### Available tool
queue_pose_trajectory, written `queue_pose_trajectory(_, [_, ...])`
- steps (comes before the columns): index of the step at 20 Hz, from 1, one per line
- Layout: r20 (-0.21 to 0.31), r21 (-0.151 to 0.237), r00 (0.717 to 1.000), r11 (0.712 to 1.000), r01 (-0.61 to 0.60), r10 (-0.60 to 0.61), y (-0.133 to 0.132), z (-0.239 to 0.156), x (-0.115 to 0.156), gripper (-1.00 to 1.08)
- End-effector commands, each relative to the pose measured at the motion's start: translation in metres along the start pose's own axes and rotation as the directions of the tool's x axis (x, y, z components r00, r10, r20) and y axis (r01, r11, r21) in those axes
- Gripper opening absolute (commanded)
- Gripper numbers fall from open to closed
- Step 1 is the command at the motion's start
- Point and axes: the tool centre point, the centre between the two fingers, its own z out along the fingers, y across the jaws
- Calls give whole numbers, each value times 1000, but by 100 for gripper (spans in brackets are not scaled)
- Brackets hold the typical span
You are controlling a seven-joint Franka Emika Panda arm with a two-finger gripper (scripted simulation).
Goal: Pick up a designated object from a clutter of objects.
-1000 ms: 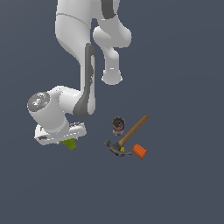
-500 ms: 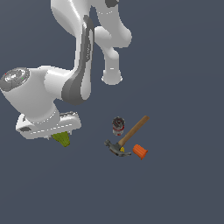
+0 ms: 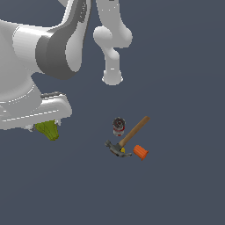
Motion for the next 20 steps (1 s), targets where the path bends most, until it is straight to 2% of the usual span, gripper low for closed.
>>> queue_pose_trajectory(1, [-1,-1,1000,1000,0,0,2,-27,4,-100])
queue_pose_trajectory(10, [-1,-1,1000,1000,1,-1,9,-96,18,-100])
queue_pose_trajectory(20, [-1,0,1000,1000,1,-1,13,-128,25,-100])
